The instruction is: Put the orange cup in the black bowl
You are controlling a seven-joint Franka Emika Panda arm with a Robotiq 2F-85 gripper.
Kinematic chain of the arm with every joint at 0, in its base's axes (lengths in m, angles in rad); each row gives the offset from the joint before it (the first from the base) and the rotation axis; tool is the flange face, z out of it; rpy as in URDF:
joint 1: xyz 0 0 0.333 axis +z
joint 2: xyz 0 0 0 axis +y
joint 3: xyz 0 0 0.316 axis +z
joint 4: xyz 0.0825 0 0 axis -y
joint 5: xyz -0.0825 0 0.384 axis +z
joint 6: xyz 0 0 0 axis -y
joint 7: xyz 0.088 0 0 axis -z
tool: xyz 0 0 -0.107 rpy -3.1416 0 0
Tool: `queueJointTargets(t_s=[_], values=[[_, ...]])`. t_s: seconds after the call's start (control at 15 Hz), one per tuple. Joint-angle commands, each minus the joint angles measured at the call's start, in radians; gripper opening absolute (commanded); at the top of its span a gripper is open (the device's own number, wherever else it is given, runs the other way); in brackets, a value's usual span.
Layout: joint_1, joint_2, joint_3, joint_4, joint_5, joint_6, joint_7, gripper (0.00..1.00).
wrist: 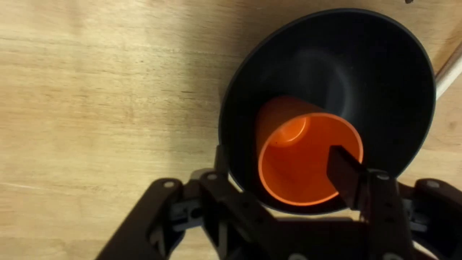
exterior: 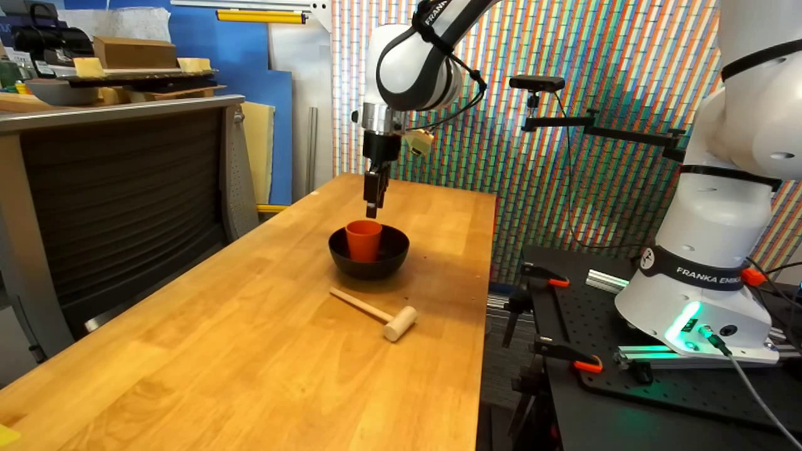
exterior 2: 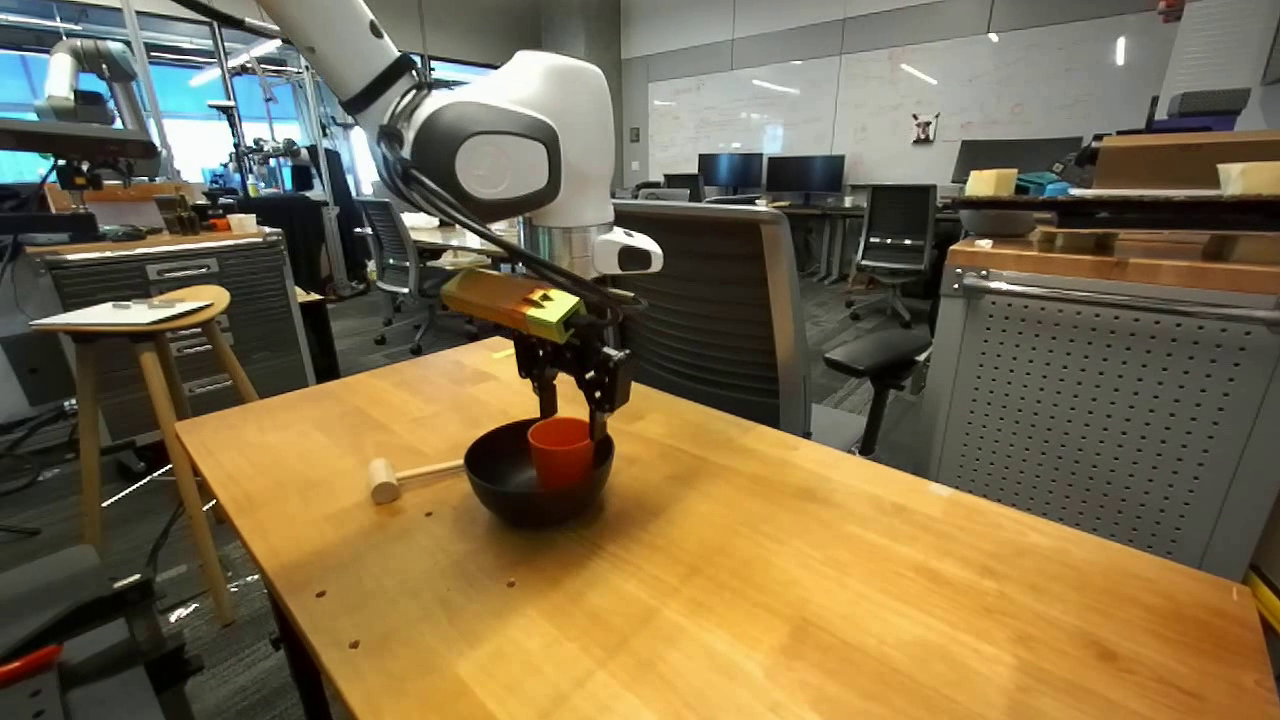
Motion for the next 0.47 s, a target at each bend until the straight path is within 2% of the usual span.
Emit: queueJointTargets(t_s=[0.0, 0.13, 0.2, 0.27, 0.4], values=[[-0.005, -0.175, -0.025, -0.058, -0.024, -0.115, -0.035, 1.00], [0.007, -0.248, -0.051, -0.051, -0.073, -0.246, -0.037, 1.00], [0.007, -0.282, -0.057, -0.047, -0.073, -0.354, -0.052, 1.00], [0.020, -0.185, -0.059, -0.013, -0.052, -0.238, -0.023, 1.00], [0.024, -0.248, -0.071, -0.020, -0.062, -0.334, -0.032, 1.00]])
